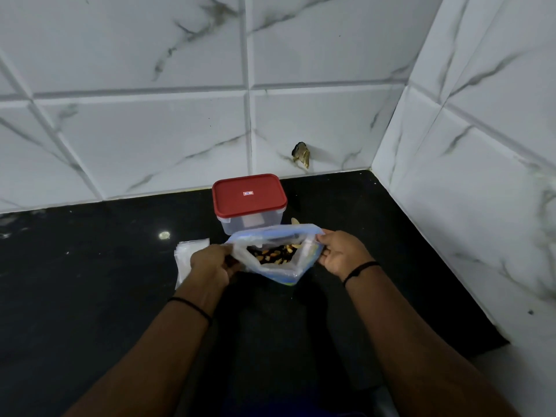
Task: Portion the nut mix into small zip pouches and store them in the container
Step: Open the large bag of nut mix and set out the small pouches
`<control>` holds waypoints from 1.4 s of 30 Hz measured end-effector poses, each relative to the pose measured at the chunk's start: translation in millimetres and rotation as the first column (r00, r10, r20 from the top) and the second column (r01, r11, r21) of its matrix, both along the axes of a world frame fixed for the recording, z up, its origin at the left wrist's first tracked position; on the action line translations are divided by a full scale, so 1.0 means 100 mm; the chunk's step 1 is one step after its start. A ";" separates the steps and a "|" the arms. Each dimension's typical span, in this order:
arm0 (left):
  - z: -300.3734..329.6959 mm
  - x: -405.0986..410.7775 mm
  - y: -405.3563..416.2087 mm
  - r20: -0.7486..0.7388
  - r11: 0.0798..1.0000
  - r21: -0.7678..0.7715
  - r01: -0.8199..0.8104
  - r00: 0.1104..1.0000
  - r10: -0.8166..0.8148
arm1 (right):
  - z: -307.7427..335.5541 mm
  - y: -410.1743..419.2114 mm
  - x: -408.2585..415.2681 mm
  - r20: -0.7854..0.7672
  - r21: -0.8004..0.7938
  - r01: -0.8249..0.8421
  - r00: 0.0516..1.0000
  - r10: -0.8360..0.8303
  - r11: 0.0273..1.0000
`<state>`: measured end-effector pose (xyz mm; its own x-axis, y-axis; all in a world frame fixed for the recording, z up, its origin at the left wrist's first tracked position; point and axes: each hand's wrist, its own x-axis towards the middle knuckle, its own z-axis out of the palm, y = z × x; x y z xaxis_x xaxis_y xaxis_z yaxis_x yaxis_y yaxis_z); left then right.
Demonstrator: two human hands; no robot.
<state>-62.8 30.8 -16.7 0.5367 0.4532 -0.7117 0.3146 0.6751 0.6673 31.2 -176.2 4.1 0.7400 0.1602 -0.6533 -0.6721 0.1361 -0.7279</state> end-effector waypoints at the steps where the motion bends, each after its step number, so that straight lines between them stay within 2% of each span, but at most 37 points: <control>1: 0.01 0.00 0.03 0.030 1.000 -0.017 -0.005 1.000 0.006 | 0.01 -0.03 0.00 -0.015 0.027 0.012 1.000 -0.012 1.000; 5: 0.04 0.03 0.08 0.123 0.987 -0.155 -0.052 0.990 0.071 | 0.12 -0.10 -0.03 -0.032 0.120 0.001 0.999 0.003 0.993; 13: 0.14 0.06 0.16 0.187 0.964 -0.263 0.045 0.982 0.005 | 0.32 -0.23 -0.11 -0.141 0.194 -0.014 0.989 0.043 0.981; 17: 0.13 0.05 0.08 0.180 0.948 -0.269 0.171 0.976 -0.125 | 0.28 -0.24 -0.12 -0.173 0.103 0.022 0.985 -0.004 0.994; 20: 0.07 0.02 0.03 0.140 0.920 -0.273 0.281 0.958 -0.251 | 0.21 -0.19 -0.08 -0.095 0.028 0.037 0.995 -0.034 0.999; 26: -0.03 -0.02 0.02 0.047 0.898 -0.191 0.397 0.917 -0.396 | -0.02 -0.21 0.03 -0.020 -0.076 -0.022 1.000 0.020 0.997; 29: -0.06 -0.01 0.04 0.090 0.907 -0.159 0.391 0.920 -0.381 | -0.12 -0.23 0.06 0.130 -0.152 -0.113 0.983 0.133 0.982; 31: -0.09 0.00 0.03 0.138 0.932 -0.116 0.344 0.935 -0.328 | -0.16 -0.21 0.07 0.250 -0.270 -0.141 0.945 0.211 0.953; 35: -0.12 0.01 -0.03 0.217 0.956 0.154 0.250 0.935 -0.280 | -0.18 -0.21 0.11 0.464 -0.527 -0.083 0.806 0.368 0.846; 38: -0.08 -0.01 -0.07 0.268 0.940 0.267 0.211 0.921 -0.282 | -0.20 -0.22 0.10 0.521 -0.667 -0.051 0.682 0.514 0.743; 42: -0.08 0.01 -0.08 0.215 0.839 0.497 0.222 0.905 -0.367 | -0.25 -0.18 0.12 0.542 -0.723 0.020 0.636 0.549 0.690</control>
